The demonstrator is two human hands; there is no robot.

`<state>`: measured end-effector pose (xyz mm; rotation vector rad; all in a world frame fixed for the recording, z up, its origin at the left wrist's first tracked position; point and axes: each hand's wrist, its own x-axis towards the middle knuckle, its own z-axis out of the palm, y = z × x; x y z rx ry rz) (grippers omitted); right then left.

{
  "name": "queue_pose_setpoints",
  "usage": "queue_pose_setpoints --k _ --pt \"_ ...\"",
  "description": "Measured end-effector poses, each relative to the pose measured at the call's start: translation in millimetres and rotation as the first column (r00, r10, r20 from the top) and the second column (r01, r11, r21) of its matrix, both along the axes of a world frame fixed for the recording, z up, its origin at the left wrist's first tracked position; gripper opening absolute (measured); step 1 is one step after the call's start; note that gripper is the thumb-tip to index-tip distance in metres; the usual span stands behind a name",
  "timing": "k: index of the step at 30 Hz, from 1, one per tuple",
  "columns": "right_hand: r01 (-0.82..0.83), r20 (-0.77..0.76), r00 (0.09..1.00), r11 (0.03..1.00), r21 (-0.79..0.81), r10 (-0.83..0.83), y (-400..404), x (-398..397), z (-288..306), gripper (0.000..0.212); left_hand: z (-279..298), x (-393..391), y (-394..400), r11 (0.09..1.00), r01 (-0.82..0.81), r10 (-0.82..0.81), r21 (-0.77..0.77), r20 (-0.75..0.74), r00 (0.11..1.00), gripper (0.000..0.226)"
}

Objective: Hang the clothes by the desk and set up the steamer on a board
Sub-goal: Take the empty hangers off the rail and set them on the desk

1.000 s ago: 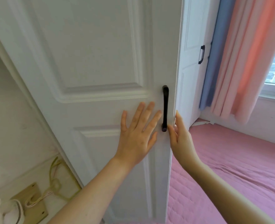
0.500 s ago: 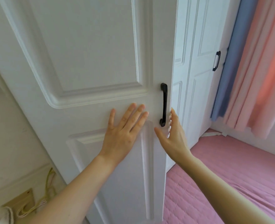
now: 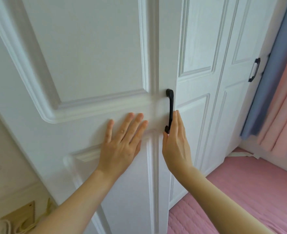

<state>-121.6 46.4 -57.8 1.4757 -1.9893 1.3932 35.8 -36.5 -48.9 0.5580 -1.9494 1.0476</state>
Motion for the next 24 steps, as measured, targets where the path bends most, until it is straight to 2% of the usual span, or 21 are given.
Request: queue_pose_setpoints --k 6,11,14,18,24 --pt "0.037 -0.088 0.996 0.998 0.049 -0.033 -17 0 -4 0.085 -3 -1 -14 0.996 -0.069 0.072 -0.06 0.037 0.997 0.057" --pt "-0.063 -0.058 0.996 0.995 0.077 0.068 -30 2 -6 0.096 -2 -2 -23 0.993 -0.093 0.095 -0.073 0.031 0.995 0.057" --pt "-0.09 -0.111 0.989 0.992 0.086 0.1 -39 2 -3 0.103 -2 -3 -28 0.99 -0.117 0.121 -0.076 0.044 0.992 0.057" --pt "-0.047 -0.205 0.976 0.989 0.137 0.075 -50 -1 -6 0.101 -3 -4 -33 0.989 -0.131 0.134 -0.071 0.039 0.99 0.057" --pt "-0.035 -0.246 0.967 0.993 0.114 0.062 -59 -2 -9 0.099 -5 -4 -37 0.985 -0.156 0.16 -0.079 0.044 0.986 0.059"
